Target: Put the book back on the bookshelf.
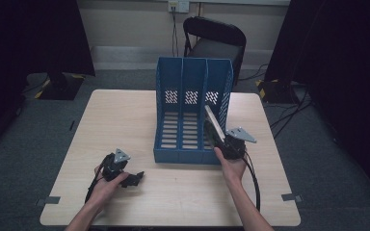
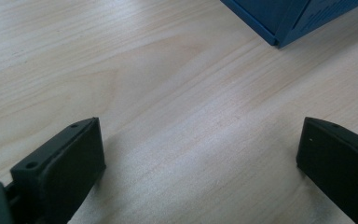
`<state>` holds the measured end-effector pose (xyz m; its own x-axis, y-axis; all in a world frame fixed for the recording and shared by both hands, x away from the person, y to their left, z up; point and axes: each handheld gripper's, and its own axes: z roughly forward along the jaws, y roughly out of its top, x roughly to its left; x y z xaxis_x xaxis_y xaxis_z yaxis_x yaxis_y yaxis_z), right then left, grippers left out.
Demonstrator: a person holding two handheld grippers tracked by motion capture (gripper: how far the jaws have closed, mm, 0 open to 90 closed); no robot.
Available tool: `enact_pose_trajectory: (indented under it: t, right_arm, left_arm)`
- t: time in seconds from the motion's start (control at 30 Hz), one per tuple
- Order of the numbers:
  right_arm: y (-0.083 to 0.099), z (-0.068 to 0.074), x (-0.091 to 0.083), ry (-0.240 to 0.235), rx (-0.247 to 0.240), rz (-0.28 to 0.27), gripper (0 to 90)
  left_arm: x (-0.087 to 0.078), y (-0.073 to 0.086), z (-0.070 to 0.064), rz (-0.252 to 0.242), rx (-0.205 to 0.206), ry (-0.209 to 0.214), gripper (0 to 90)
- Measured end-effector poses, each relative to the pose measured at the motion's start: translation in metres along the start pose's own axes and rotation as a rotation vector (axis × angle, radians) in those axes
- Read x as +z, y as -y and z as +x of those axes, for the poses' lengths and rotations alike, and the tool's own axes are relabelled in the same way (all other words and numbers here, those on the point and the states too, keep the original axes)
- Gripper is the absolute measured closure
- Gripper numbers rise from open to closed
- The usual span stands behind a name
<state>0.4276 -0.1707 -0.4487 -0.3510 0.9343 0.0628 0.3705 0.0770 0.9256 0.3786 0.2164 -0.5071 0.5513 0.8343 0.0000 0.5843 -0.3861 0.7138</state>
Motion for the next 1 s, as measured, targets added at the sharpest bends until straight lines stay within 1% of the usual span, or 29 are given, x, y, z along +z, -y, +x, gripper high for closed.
enact_pose_trajectory:
  t: [0.03,0.07,0.1,0.13,0.17,0.2,0.23,0.27,0.3,0.33,0.4,0.43,0.47,0.57,0.67,0.8,0.93,1.0]
  right_arm:
    - [0.0,0.0,0.0,0.0,0.0,0.0,70.2]
    - [0.0,0.001,0.0,0.019,0.002,-0.002,73.2]
    - [0.0,0.001,0.0,0.019,0.002,-0.002,73.2]
    - [0.0,0.003,0.0,0.048,-0.002,-0.007,75.1]
    - [0.0,0.004,0.0,0.067,-0.011,-0.007,75.6]
    - [0.0,0.004,0.0,0.067,-0.011,-0.007,75.6]
    - [0.0,0.006,0.0,0.086,-0.022,-0.006,75.8]
    - [0.0,0.006,0.0,0.086,-0.022,-0.006,75.8]
    - [0.0,0.007,0.0,0.091,-0.018,-0.006,75.8]
    - [-0.001,0.008,0.001,0.103,-0.002,-0.01,75.9]
    - [-0.001,0.011,0.002,0.128,0.007,-0.015,76.0]
    - [-0.001,0.012,0.003,0.143,0.003,-0.016,76.0]
    - [-0.001,0.012,0.003,0.143,0.003,-0.016,76.0]
    - [-0.003,0.017,0.004,0.162,0.01,-0.024,76.1]
    - [-0.004,0.017,0.004,0.183,0.032,-0.028,76.1]
    - [-0.005,0.014,0.003,0.194,0.043,-0.032,76.1]
    - [-0.006,0.012,0.001,0.224,0.046,-0.043,76.2]
    - [-0.006,0.012,0.0,0.229,0.047,-0.045,76.2]
  left_arm:
    - [0.0,0.0,0.0,-0.001,-0.002,0.001,0.2]
    - [0.0,0.0,0.0,-0.001,-0.002,0.002,0.1]
    - [0.0,0.0,0.0,-0.002,-0.002,0.001,0.1]
    - [0.001,0.0,0.0,-0.001,-0.004,0.004,0.1]
    - [0.001,0.0,0.0,-0.001,-0.003,0.003,0.1]
    - [0.001,0.0,0.0,-0.001,-0.003,0.003,0.1]
    - [0.001,0.0,0.0,-0.001,-0.004,0.003,0.1]
    - [0.001,0.0,0.0,-0.001,-0.004,0.003,0.1]
    - [0.001,0.0,0.0,-0.002,-0.003,0.003,0.1]
    - [0.001,-0.001,0.0,-0.001,-0.001,0.002,0.1]
    - [0.001,-0.001,0.0,-0.001,-0.001,0.002,0.1]
    - [0.001,-0.001,0.0,-0.002,-0.001,0.003,0.1]
    - [0.001,-0.001,0.0,-0.002,-0.001,0.003,0.1]
    - [0.001,-0.001,0.0,-0.001,-0.001,0.003,0.2]
    - [0.001,-0.001,0.0,-0.001,-0.001,0.003,0.2]
    - [0.001,0.0,0.0,-0.001,-0.003,0.003,0.2]
    - [0.001,-0.001,0.0,-0.002,-0.001,0.003,0.2]
    - [0.001,-0.001,0.0,-0.002,-0.001,0.003,0.2]
